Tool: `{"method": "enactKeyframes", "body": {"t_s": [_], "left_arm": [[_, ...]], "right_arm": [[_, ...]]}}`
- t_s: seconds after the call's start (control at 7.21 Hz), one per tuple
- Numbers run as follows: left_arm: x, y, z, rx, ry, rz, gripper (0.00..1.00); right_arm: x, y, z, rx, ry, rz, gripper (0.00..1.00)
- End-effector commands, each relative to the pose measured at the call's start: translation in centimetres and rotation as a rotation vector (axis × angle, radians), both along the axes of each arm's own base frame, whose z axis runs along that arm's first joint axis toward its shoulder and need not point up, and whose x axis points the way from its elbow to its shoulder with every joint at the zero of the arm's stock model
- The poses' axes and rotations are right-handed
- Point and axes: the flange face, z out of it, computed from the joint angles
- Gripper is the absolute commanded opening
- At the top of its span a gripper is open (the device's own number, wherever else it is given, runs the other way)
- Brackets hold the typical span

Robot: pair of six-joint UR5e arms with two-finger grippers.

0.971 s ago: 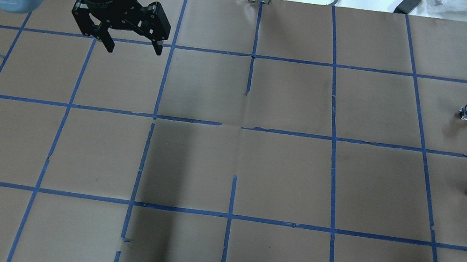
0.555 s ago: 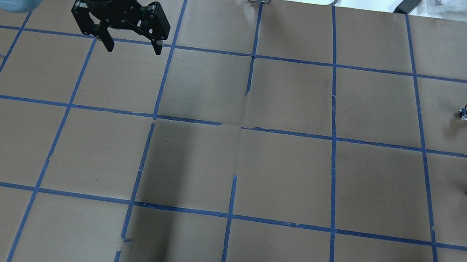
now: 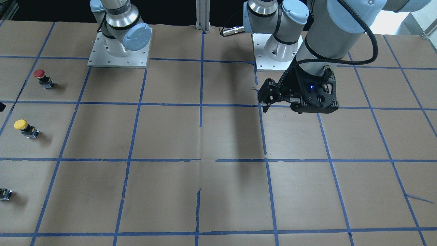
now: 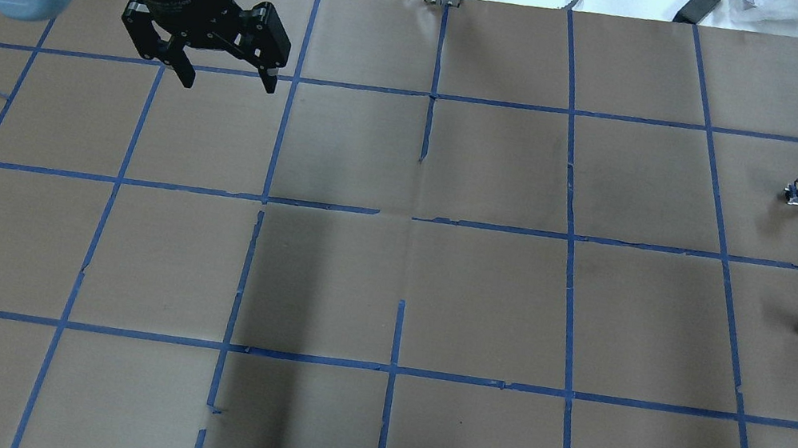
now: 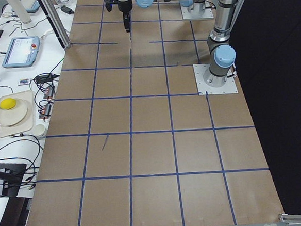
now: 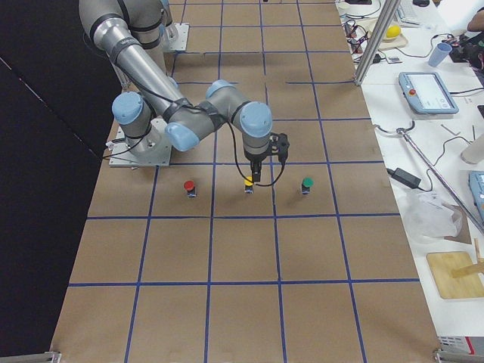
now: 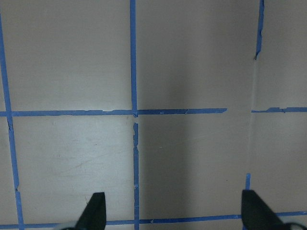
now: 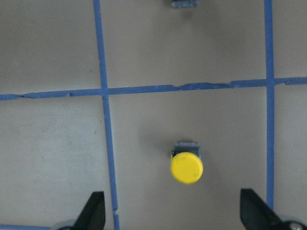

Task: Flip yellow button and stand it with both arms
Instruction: 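Open the right gripper and lift it off the standing button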

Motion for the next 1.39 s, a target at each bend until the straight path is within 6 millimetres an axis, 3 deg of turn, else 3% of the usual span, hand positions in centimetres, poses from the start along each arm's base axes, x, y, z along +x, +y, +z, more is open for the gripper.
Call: {"method": "enactKeyframes", "body": {"t_s": [0.0, 0.14, 0.28, 0.42, 0.55, 0.83, 1.25], "left_arm": [[0.0, 0.0, 0.0, 0.0, 0.0, 0.0, 1.0], [0.0, 0.0, 0.0, 0.0, 0.0, 0.0, 1.0], [0.0, 0.0, 0.0, 0.0, 0.0, 0.0, 1.0], [0.0, 0.0, 0.0, 0.0, 0.0, 0.0, 1.0], [0.0, 0.0, 0.0, 0.0, 0.002, 0.0, 1.0], [0.0, 0.0, 0.0, 0.0, 0.0, 0.0, 1.0], [0.0, 0.0, 0.1, -0.001, 0.002, 0.0, 1.0]], "right_arm": [[14.5, -1.6, 6.4, 0.067, 0.087, -0.088, 1.0], [21.7, -0.9, 8.8, 0.035, 0.104, -0.05, 1.0], [26.5, 0.5, 9.9, 0.056, 0.112, -0.088, 1.0], [30.6, 2.0, 11.1, 0.055, 0.117, -0.11, 1.0], [33.4, 3.1, 11.5, 0.057, 0.141, -0.063, 1.0], [32.6, 4.4, 11.5, 0.124, 0.207, -0.044, 1.0], [32.7, 3.2, 11.1, 0.089, 0.192, -0.061, 1.0]]}}
